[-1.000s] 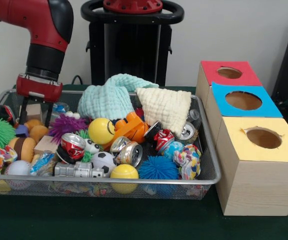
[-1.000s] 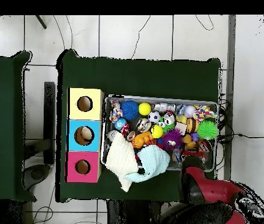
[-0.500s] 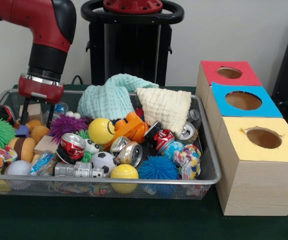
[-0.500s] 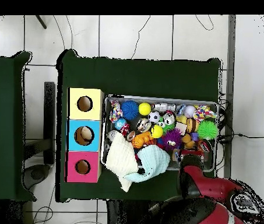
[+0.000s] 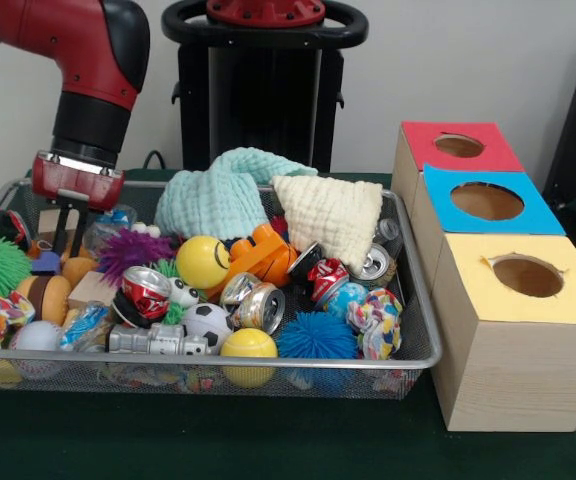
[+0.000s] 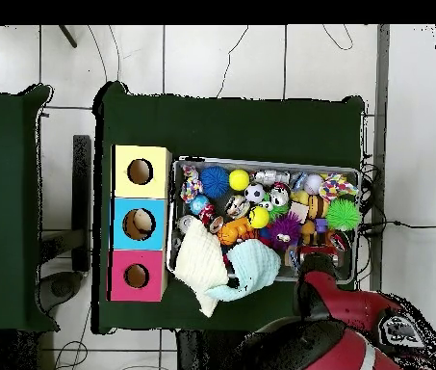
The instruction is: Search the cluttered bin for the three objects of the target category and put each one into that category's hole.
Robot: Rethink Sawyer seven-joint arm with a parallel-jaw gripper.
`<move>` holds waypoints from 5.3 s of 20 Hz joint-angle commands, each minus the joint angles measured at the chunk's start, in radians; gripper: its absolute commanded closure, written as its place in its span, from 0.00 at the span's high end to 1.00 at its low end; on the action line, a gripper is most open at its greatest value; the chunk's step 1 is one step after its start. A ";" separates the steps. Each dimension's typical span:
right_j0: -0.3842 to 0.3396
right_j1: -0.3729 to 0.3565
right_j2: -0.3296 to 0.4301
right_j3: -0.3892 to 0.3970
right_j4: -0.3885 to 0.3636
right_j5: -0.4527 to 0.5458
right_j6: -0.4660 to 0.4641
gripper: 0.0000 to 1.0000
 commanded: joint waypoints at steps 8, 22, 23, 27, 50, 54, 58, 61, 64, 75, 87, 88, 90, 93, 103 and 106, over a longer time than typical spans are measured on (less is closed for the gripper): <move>-0.002 0.026 0.052 -0.117 -0.003 0.025 0.083 0.00; -0.004 -0.131 0.037 0.058 -0.037 0.043 0.157 0.00; -0.002 -0.151 0.036 0.078 -0.042 0.045 0.161 0.00; 0.017 -0.241 0.024 0.174 -0.043 0.045 0.179 0.00; 0.064 -0.504 0.068 0.367 0.030 0.186 0.196 0.00; 0.077 -0.534 0.081 0.384 0.058 0.218 0.203 0.00; 0.041 -0.576 0.155 0.419 0.058 0.250 0.237 0.00; 0.014 -0.611 0.215 0.442 0.073 0.288 0.254 0.00; -0.047 -0.657 0.309 0.477 0.078 0.330 0.268 0.00; -0.256 -0.730 0.616 0.590 0.118 0.362 0.275 0.00; -0.359 -0.718 0.773 0.662 0.166 0.347 0.229 0.00; -0.327 -0.710 0.742 0.656 0.178 0.332 0.229 0.00; -0.281 -0.705 0.703 0.645 0.204 0.328 0.226 0.00; -0.252 -0.711 0.688 0.642 0.233 0.336 0.224 0.00; -0.134 -0.705 0.601 0.613 0.330 0.318 0.219 0.00; -0.102 -0.719 0.584 0.612 0.362 0.327 0.218 0.00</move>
